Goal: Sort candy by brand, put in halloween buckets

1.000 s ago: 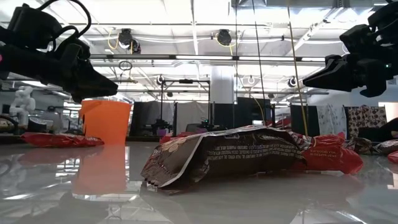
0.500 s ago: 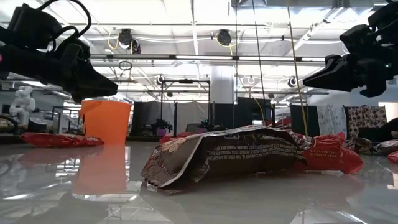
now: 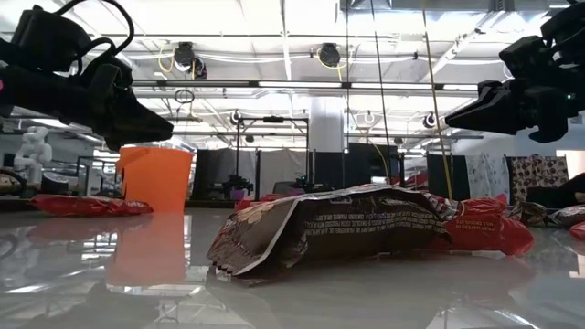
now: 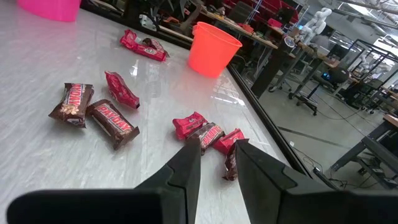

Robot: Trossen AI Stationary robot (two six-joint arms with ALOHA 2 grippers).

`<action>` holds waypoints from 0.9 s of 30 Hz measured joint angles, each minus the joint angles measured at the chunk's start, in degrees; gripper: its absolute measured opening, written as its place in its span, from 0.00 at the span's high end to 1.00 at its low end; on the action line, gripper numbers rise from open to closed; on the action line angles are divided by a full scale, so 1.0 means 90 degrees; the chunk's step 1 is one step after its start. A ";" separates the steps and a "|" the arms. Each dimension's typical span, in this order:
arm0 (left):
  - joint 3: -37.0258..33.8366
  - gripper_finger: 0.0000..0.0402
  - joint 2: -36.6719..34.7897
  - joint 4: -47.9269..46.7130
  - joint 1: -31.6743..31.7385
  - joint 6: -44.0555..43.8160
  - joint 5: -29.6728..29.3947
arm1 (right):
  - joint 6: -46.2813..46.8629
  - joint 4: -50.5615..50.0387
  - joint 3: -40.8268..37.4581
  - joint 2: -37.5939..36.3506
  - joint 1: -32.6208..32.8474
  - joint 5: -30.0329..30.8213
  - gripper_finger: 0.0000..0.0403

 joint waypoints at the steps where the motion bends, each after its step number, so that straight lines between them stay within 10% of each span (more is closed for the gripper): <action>1: 0.0000 0.60 0.0000 0.0000 0.0000 0.0000 -0.0002 | 0.0000 -0.0001 -0.0001 -0.0002 -0.0001 0.0002 0.77; 13: 0.0000 0.60 0.0000 0.0000 0.0000 0.0000 0.0000 | 0.0082 0.0209 -0.0002 -0.0002 -0.0002 -0.0101 0.77; 20: 0.0000 0.60 -0.0001 0.0000 0.0000 -0.0290 0.0041 | 0.3395 0.1384 -0.0005 -0.0002 -0.0002 -0.0629 0.77; 27: 0.0000 0.60 -0.0001 -0.0628 0.0000 -0.1650 0.0939 | 0.4465 0.2326 -0.0002 0.0136 -0.0002 -0.0629 0.77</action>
